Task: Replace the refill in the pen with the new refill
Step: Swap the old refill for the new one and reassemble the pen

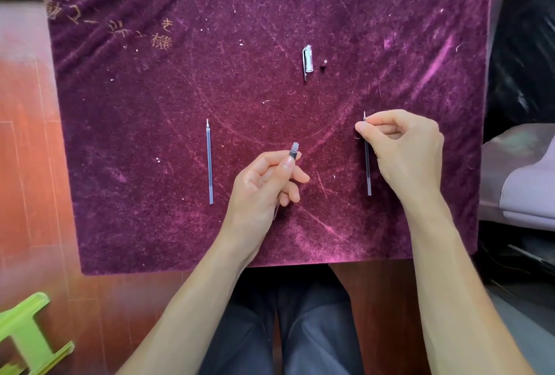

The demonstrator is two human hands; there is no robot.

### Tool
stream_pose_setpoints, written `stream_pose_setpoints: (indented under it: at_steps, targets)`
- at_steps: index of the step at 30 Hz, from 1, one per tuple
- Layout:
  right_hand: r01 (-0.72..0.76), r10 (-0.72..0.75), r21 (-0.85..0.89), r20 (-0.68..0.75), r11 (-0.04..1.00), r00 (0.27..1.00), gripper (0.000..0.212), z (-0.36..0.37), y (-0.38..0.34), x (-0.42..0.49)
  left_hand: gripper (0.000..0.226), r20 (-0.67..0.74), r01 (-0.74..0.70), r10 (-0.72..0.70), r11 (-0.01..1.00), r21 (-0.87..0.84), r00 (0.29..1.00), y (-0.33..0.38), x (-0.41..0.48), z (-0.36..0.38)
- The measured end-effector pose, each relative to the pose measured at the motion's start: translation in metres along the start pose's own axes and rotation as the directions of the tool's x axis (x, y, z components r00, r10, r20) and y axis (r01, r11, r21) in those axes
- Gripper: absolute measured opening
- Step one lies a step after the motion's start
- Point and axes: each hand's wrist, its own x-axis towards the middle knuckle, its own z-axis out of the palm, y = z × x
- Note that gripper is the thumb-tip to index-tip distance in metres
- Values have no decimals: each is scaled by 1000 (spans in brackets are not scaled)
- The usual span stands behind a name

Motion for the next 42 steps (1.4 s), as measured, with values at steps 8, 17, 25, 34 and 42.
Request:
stream_pose_setpoints:
  at_steps: [8, 17, 25, 34, 42]
  targets:
    - [-6, 6, -24, 3, 1000, 1000, 13, 1, 1, 0, 24, -3, -7, 7, 1000, -13, 1000, 1, 2, 0]
    - [-16, 16, -19, -16, 1000, 1000, 14, 2, 0, -2, 25, -3, -6, 6, 1000, -12, 1000, 0, 1, 0]
    - [-10, 10, -15, -26, 1000, 1000, 5, 2, -3, -4, 23, 2, -9, 9, 1000, -6, 1000, -2, 0, -2]
    - [-20, 20, 5, -79, 1000, 997, 11, 0, -11, -9, 20, 5, -15, 15, 1000, -24, 1000, 0, -1, -4]
    - [95, -97, 138, 3, 986, 995, 6, 28, -61, -32, 24, -62, -42, 37, 996, -78, 997, 11, -14, -24]
